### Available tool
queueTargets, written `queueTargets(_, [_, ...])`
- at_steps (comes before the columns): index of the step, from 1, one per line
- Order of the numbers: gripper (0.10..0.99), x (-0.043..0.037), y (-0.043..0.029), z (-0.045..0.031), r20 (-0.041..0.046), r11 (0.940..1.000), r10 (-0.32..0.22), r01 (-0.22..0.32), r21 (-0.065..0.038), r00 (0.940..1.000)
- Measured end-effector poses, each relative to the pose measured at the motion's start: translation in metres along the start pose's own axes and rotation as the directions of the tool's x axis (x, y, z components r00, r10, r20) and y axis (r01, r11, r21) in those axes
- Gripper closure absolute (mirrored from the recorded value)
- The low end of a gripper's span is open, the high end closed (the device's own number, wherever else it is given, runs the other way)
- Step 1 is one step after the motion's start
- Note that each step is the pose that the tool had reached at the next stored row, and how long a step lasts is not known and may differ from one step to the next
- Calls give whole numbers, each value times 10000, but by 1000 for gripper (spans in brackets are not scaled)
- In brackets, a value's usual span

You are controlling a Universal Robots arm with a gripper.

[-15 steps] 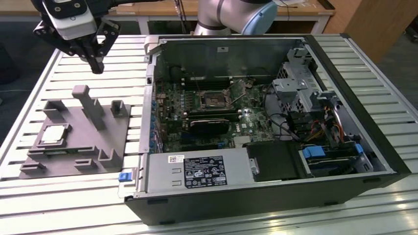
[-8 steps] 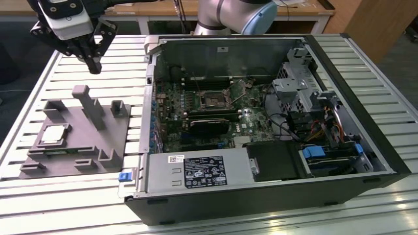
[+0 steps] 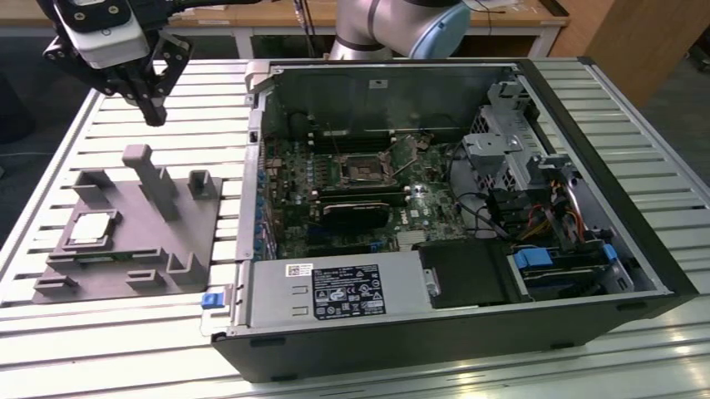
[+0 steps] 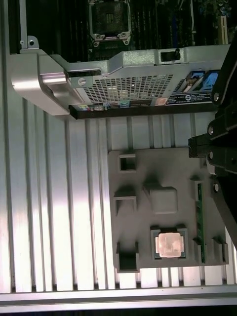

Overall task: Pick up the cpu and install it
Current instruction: 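Reach for the cpu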

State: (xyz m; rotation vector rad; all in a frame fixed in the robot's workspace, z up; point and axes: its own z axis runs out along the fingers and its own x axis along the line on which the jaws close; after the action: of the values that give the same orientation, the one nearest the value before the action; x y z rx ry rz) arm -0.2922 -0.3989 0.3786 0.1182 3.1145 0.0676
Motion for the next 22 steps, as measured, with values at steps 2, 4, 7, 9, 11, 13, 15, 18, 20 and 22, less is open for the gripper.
queueTargets(2, [980,31,-3,0,0,10000,0,0,0,10000])
queueTargets(4, [980,74,-6,-1,0,10000,0,0,0,10000])
queueTargets(7, [980,118,-10,0,0,10000,-1,1,0,10000])
queueTargets(9, [980,141,-12,0,0,10000,-1,1,0,10000])
queueTargets(11, [980,165,-13,0,-1,10000,0,0,1,10000])
queueTargets(13, [980,188,-15,1,0,10000,0,0,0,10000])
queueTargets(15, [980,209,-17,2,0,10000,0,0,1,10000])
queueTargets(18, [980,246,-20,2,0,10000,0,0,0,10000])
queueTargets(20, [980,269,-21,3,0,10000,0,0,0,10000])
queueTargets(22, [980,291,-23,3,0,10000,0,0,0,10000])
